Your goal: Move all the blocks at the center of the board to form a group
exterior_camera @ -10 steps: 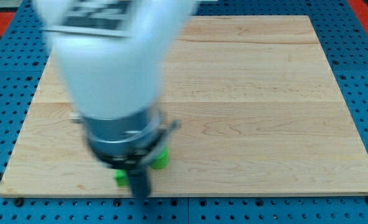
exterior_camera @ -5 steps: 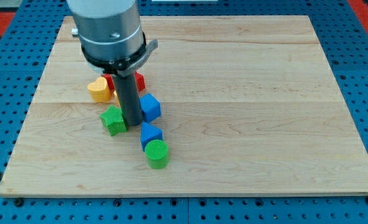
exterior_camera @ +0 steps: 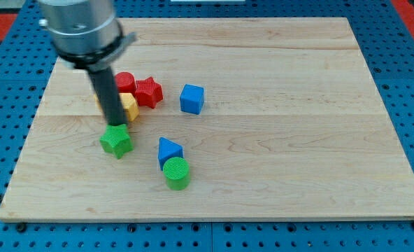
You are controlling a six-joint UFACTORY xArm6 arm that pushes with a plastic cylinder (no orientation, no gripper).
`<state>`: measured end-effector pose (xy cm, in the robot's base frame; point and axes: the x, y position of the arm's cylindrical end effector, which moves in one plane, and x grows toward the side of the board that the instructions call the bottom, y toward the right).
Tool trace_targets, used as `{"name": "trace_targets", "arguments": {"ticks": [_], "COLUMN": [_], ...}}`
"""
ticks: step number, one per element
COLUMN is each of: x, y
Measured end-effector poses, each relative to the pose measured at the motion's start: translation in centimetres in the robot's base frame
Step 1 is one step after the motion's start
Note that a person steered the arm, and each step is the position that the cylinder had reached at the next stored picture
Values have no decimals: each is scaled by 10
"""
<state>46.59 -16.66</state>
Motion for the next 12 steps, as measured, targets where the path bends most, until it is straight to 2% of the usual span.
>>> {"name": "trace_targets", "arguments": {"ticks": [1,2,3,4,5,6,7,8,9,10,11,12], "x": [-18,-35,-39,-41,-42,-111,-123,-84,-99,-115,-96,-68], "y": [-55,4,100,54,-27,-34,54,124,126,48,14,33]}}
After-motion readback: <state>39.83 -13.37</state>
